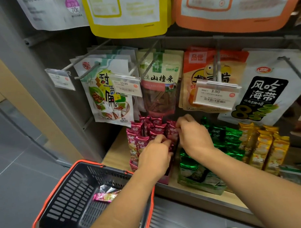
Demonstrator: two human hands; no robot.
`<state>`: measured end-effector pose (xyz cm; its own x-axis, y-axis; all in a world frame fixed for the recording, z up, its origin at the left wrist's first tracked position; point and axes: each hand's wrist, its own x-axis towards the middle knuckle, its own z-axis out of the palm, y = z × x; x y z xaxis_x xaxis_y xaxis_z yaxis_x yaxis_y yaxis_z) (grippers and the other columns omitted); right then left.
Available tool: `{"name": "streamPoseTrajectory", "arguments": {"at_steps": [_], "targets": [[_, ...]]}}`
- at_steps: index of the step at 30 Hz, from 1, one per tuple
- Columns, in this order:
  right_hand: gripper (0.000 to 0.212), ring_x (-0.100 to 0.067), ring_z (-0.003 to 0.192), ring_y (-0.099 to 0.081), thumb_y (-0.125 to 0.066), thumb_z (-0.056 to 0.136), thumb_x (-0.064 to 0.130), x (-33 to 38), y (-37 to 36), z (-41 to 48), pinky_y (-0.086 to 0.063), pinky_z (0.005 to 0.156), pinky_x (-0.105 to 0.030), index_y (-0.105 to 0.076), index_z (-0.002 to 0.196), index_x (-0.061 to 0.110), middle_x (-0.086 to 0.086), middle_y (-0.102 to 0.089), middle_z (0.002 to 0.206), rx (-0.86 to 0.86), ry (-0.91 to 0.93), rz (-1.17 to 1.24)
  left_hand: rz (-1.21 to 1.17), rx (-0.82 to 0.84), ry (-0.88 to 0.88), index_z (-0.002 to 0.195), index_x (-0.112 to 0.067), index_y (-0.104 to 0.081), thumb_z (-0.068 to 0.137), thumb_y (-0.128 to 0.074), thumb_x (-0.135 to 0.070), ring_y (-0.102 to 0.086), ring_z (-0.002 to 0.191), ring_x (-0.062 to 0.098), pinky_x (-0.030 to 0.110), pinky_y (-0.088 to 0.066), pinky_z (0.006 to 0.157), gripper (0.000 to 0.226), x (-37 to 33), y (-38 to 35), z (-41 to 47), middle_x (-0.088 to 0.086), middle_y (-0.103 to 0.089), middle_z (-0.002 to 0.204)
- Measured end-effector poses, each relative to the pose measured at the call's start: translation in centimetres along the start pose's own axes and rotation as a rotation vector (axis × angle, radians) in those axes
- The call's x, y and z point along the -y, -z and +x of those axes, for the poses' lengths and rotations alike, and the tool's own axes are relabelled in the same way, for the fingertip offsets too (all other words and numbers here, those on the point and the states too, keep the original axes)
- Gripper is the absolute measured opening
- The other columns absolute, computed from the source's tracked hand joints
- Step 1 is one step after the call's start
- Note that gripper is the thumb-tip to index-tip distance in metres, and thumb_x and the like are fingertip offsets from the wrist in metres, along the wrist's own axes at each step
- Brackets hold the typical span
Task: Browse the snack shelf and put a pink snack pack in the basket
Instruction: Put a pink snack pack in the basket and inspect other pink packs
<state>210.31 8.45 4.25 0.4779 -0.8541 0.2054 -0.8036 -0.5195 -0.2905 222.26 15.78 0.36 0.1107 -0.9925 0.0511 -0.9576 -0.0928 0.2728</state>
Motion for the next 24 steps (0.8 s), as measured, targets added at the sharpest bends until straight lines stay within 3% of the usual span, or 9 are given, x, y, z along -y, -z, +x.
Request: {"name": "streamPoseTrajectory", "arguments": {"at_steps": [5,9,11,14,16,18,20,22,24], "targets": [[0.023,-0.036,0.062,-0.061,-0.063,0.083,0.000,0.2,4.4,-3.8,-0.045,0.045,-0.037,-0.056,0.105,0.003,-0.014,-0.058,0.123,-0.136,0.258,-0.108,0.043,0.019,0.005,0.143,-0.021,-0.043,0.086,-0.066,-0.039,-0.041,0.127,0.024,0.043,-0.045,0.098,0.064,0.1,0.2,-0.4,-0.002,-0.040,0.143],[0.019,-0.036,0.077,-0.069,-0.063,0.082,0.000,1.2,8.9,-6.9,-0.050,0.041,-0.036,-0.054,0.098,0.004,-0.020,-0.064,0.122,-0.283,0.489,-0.063,-0.131,0.054,-0.002,0.149,-0.016,-0.033,0.080,-0.075,-0.035,-0.034,0.138,0.024,0.036,-0.031,0.113,0.083,0.0,1.1,-0.8,0.005,-0.037,0.151],[0.016,-0.035,0.090,-0.069,-0.054,0.087,0.005,1.3,10.8,-8.5,-0.054,0.047,-0.039,-0.047,0.101,0.008,-0.019,-0.064,0.124,-0.321,0.543,-0.049,-0.258,0.003,0.011,0.146,-0.014,-0.040,0.080,-0.076,-0.023,-0.040,0.135,0.021,0.024,-0.027,0.111,0.076,0.0,2.4,-1.2,0.006,-0.044,0.148],[0.019,-0.034,0.098,-0.069,-0.063,0.083,-0.005,1.2,12.7,-10.6,-0.059,0.058,-0.043,-0.060,0.100,0.004,-0.017,-0.067,0.119,-0.433,0.518,-0.008,-0.435,-0.092,0.121,0.131,-0.020,-0.059,0.088,-0.064,-0.007,-0.063,0.100,0.013,0.008,-0.040,0.081,0.046,-0.2,5.2,-2.4,0.002,-0.064,0.126],[0.020,-0.031,0.097,-0.069,-0.065,0.085,-0.002,1.5,13.2,-11.6,-0.060,0.067,-0.044,-0.064,0.104,0.002,-0.013,-0.070,0.112,-0.472,0.478,0.071,-0.619,-0.130,0.185,0.114,-0.024,-0.070,0.092,-0.058,-0.006,-0.063,0.072,0.007,0.011,-0.046,0.062,0.031,-0.7,7.2,-3.6,-0.002,-0.072,0.104],[0.014,-0.023,0.092,-0.068,-0.058,0.093,0.010,2.1,13.1,-12.3,-0.058,0.071,-0.043,-0.061,0.106,0.014,-0.003,-0.071,0.103,-0.414,0.371,0.237,-0.893,-0.146,0.191,0.100,-0.024,-0.074,0.095,-0.057,-0.012,-0.066,0.074,0.012,0.017,-0.053,0.064,0.021,-1.5,9.8,-5.1,-0.001,-0.074,0.093],[0.008,-0.009,0.087,-0.064,-0.056,0.096,0.017,2.4,12.5,-12.7,-0.055,0.072,-0.038,-0.057,0.099,0.024,0.009,-0.068,0.094,-0.273,0.214,0.444,-1.115,-0.047,0.115,0.098,-0.022,-0.075,0.096,-0.057,-0.025,-0.065,0.073,0.015,0.022,-0.054,0.061,0.018,-2.4,12.2,-7.0,0.000,-0.074,0.088],[0.010,-0.003,0.085,-0.061,-0.061,0.093,0.015,2.6,11.8,-12.7,-0.052,0.073,-0.033,-0.058,0.092,0.024,0.012,-0.066,0.087,-0.157,0.126,0.598,-1.172,0.073,0.006,0.104,-0.021,-0.074,0.092,-0.057,-0.039,-0.062,0.070,0.012,0.023,-0.053,0.058,0.027,-3.3,13.5,-8.8,-0.002,-0.071,0.085],[0.013,-0.003,0.087,-0.062,-0.064,0.090,0.011,3.0,11.4,-12.4,-0.051,0.077,-0.029,-0.061,0.088,0.023,0.011,-0.066,0.086,-0.103,0.117,0.697,-1.121,0.077,-0.040,0.103,-0.022,-0.074,0.087,-0.063,-0.037,-0.063,0.067,0.012,0.023,-0.052,0.057,0.024,-4.2,13.8,-9.9,-0.004,-0.070,0.078]]}}
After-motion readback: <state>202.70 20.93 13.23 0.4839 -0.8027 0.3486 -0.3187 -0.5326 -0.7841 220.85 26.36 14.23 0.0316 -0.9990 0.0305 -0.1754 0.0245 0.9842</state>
